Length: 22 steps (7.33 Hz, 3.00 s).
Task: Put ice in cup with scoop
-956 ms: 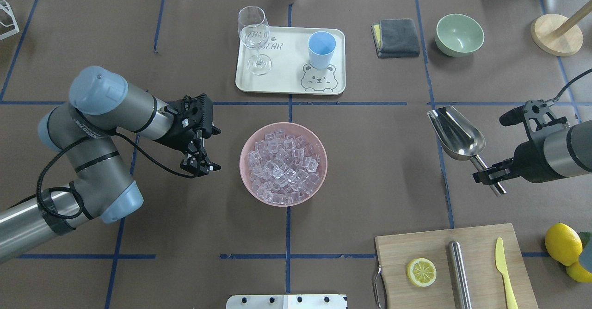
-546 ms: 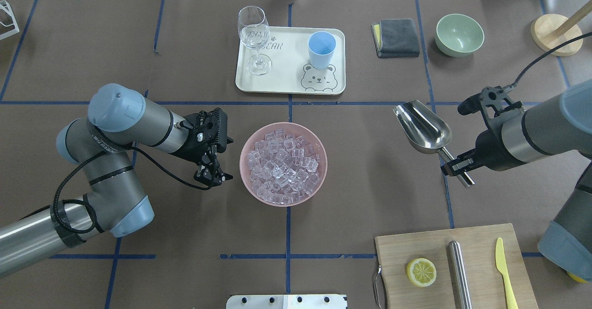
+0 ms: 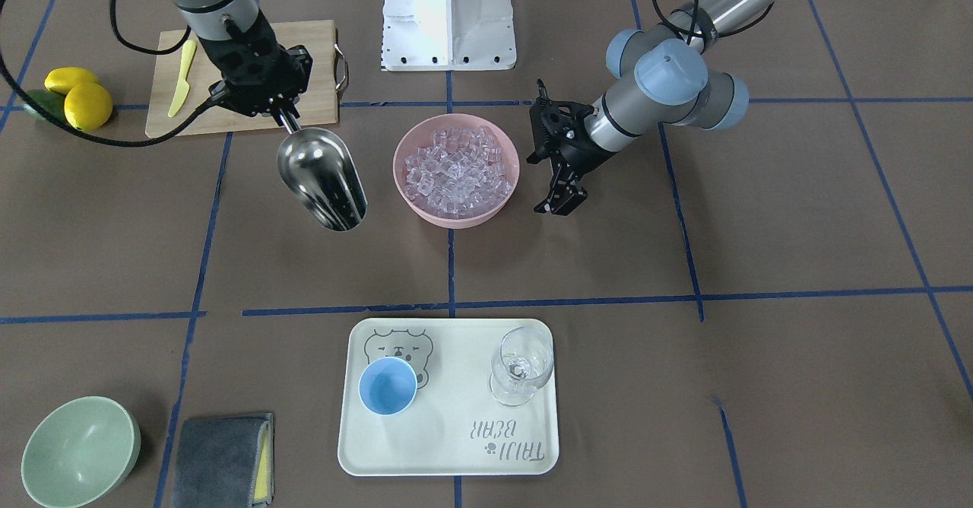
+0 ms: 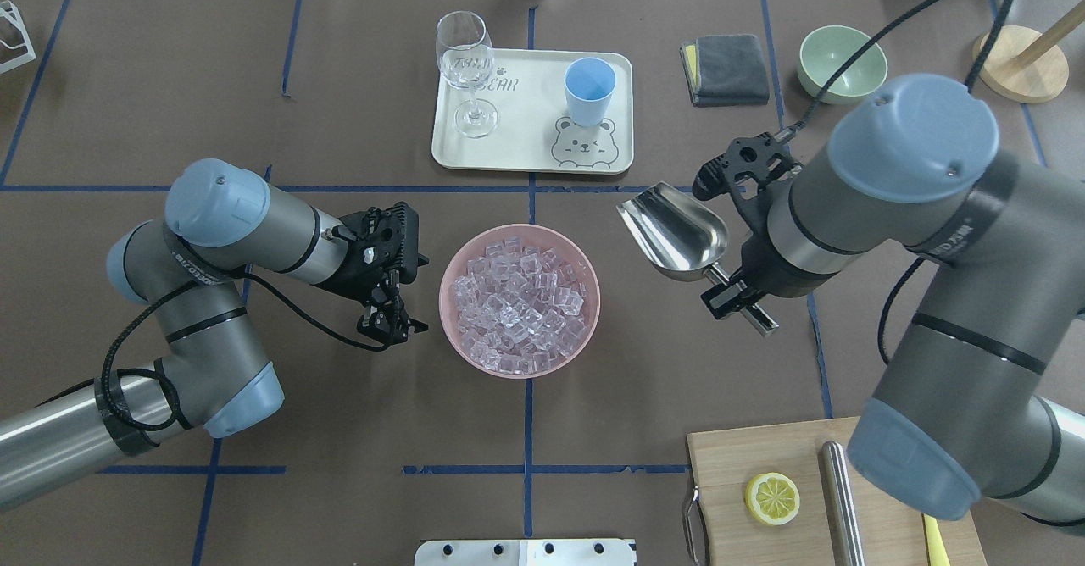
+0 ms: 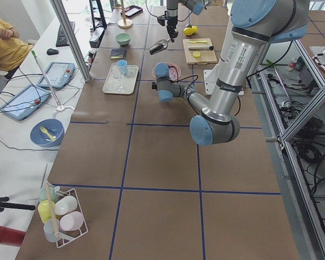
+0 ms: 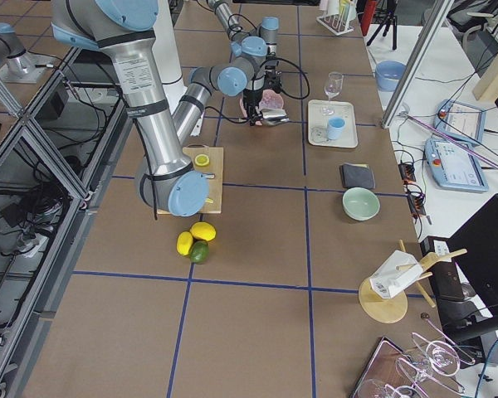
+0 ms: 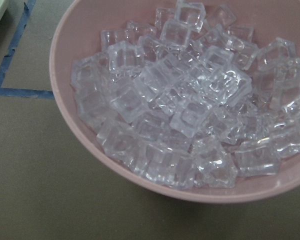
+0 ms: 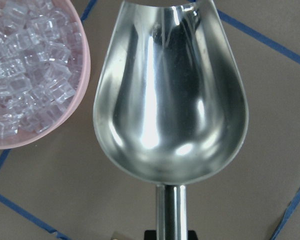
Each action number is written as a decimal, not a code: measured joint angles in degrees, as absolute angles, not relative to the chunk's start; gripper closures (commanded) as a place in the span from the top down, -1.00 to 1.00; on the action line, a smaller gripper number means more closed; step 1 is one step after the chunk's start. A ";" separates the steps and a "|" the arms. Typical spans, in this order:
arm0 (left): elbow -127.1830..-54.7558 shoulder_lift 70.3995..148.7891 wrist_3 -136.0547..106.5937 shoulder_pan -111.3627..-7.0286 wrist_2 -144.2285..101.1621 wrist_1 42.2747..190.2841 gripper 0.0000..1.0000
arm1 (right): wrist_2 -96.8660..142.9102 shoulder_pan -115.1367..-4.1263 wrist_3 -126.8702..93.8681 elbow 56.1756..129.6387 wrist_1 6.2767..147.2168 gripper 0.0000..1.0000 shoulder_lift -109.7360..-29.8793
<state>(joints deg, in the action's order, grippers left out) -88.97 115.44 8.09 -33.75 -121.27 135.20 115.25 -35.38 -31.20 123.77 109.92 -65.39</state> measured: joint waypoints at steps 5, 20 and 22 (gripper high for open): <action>-88.43 115.33 8.03 -33.75 -121.27 135.17 1.00 | 109.99 -33.69 -4.61 122.60 134.56 -1.00 -51.96; -88.42 115.42 7.82 -33.75 -121.29 135.26 1.00 | 96.21 -28.55 16.67 87.14 159.64 -1.00 -21.50; -88.42 115.40 7.82 -33.75 -121.29 135.26 1.00 | 96.53 -27.98 16.70 85.43 159.62 -1.00 -21.31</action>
